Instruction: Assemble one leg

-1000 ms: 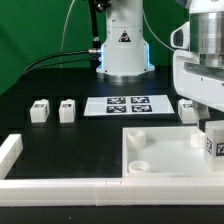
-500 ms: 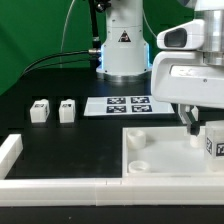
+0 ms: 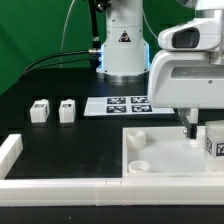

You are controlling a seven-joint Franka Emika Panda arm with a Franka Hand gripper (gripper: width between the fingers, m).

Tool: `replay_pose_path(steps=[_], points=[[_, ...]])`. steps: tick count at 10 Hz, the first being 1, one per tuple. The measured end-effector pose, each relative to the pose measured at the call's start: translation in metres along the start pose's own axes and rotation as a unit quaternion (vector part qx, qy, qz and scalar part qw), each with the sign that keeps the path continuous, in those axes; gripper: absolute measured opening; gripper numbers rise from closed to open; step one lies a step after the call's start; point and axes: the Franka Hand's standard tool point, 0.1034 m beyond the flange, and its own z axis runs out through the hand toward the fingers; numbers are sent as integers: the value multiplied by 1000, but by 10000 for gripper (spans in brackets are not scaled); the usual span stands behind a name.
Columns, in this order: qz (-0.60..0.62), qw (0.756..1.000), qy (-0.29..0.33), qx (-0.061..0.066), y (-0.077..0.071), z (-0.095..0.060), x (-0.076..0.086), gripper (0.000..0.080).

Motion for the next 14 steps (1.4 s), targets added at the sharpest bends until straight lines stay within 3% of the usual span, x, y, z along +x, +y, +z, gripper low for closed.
replay_pose_path(steps=[2,3,4,5,8,10,14], points=[[0,1000,0,0,0,0,0,647],[0,1000,0,0,0,0,0,460],[0,1000,0,0,0,0,0,321],[0,1000,0,0,0,0,0,292],[23,1000,0,0,0,0,0,292],[115,993,-2,2,2,0,0,292],[290,957,1,-14,24,1,0,302]])
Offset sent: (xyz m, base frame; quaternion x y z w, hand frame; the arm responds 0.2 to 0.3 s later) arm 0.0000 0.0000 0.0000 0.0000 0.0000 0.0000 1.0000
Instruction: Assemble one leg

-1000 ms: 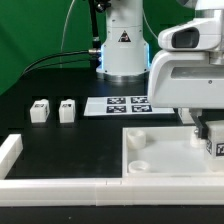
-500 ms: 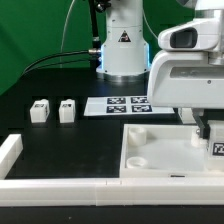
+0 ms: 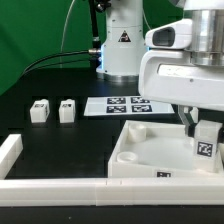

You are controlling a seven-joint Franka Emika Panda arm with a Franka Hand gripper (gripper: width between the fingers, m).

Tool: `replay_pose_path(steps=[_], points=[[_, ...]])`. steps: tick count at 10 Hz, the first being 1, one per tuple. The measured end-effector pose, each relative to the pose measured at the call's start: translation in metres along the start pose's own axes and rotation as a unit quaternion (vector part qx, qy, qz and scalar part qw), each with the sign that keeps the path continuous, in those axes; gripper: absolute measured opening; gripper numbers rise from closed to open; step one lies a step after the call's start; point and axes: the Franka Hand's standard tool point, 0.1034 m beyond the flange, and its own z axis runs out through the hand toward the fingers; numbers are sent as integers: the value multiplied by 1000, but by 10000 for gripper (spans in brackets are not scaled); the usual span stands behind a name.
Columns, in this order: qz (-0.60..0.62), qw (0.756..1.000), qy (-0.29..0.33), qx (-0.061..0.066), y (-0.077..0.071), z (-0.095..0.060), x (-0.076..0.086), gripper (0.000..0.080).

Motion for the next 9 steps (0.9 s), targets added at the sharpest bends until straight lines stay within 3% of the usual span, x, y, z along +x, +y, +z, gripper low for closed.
replay_pose_path(steps=[2,4,5,6,7,9], points=[[64,998,4,-16,14,0,6,308],[58,998,4,-16,14,0,6,313],[58,998,4,-16,14,0,6,530],[58,998,4,-16,14,0,6,530],[58,998,4,-16,14,0,6,625],[58,998,4,-16,14,0,6,648]])
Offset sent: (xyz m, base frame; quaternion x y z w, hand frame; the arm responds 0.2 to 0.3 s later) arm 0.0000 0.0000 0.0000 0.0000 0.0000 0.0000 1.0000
